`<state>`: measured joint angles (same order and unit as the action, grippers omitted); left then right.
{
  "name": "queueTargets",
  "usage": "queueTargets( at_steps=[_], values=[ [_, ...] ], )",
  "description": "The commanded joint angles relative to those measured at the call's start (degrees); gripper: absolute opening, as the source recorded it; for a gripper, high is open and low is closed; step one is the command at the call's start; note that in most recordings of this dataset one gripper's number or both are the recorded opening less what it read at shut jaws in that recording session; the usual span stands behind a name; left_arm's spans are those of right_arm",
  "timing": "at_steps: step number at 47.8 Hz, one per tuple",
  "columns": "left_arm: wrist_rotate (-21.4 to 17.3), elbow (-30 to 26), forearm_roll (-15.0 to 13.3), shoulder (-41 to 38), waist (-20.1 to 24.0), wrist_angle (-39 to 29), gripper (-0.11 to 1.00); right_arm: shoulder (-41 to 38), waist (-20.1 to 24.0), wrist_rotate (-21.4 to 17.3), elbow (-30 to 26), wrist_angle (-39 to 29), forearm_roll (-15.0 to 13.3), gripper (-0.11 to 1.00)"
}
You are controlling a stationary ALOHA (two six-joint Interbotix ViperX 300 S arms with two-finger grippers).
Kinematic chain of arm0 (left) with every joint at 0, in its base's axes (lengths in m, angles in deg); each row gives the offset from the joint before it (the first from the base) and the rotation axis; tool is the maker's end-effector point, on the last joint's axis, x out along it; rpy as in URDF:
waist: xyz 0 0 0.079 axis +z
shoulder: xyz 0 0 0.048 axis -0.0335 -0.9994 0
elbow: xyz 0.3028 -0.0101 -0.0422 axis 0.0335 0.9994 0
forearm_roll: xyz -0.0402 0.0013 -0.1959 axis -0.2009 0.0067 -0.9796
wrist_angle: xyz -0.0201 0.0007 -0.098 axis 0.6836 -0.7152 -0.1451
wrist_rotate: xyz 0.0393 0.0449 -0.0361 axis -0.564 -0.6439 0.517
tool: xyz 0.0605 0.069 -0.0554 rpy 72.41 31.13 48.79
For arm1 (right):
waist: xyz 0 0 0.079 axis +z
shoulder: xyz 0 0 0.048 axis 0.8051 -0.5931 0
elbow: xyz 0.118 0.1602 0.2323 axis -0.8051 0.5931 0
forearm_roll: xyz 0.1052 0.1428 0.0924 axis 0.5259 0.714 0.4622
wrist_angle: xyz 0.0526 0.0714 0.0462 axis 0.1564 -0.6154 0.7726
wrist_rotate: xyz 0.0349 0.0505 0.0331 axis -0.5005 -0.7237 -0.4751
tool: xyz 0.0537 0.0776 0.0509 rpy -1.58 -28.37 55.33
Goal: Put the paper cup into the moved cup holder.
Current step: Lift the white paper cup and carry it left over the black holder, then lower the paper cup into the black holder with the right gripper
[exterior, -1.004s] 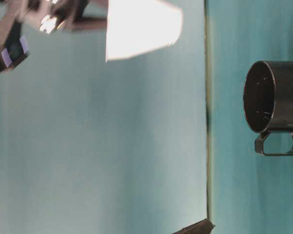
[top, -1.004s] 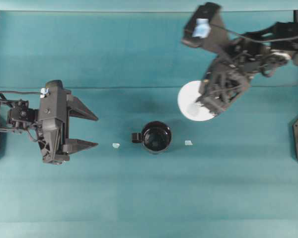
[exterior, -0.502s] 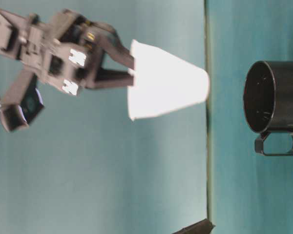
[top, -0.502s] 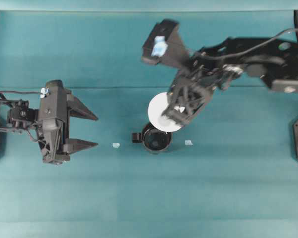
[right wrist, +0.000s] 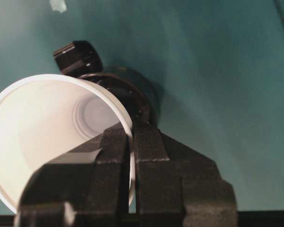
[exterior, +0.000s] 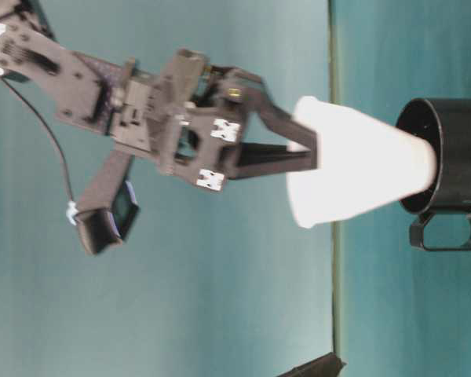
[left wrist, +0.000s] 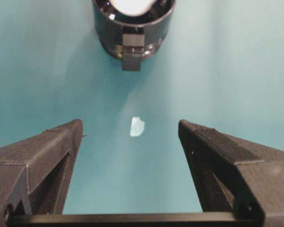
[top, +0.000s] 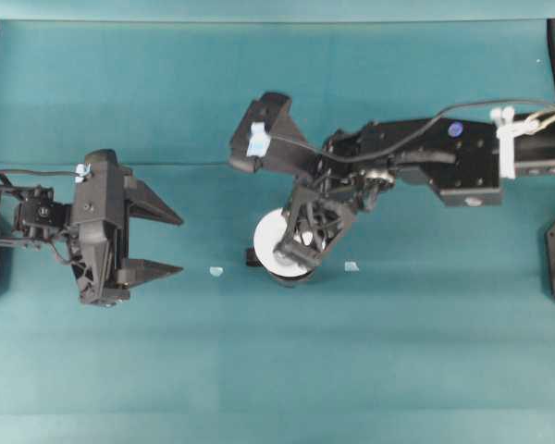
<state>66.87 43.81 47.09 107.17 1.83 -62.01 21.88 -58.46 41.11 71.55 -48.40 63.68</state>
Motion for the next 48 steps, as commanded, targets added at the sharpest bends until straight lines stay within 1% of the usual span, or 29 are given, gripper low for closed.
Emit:
queueTargets(
  at_steps=[1, 15, 20, 48],
  values=[
    [0.0, -0.4, 0.1, 0.2, 0.0, 0.3, 0.84, 0.4, 0.2, -0.4, 0.3, 0.6, 0.1, 0.02],
    [0.0, -0.5, 0.0, 0.2, 0.1, 0.4, 0.84, -0.3, 0.0, -0.4, 4.0, 3.9, 0.2, 0.02],
    [0.1, -0.5, 0.0, 0.2, 0.2, 0.4, 0.84, -0.8, 0.0, -0.4, 3.8, 4.8, 0.1, 0.02],
    [0.1, -0.5, 0.1, 0.2, 0.2, 0.4, 0.84, -1.4, 0.2, 0.1, 3.3, 5.5, 0.2, 0.02]
  ],
)
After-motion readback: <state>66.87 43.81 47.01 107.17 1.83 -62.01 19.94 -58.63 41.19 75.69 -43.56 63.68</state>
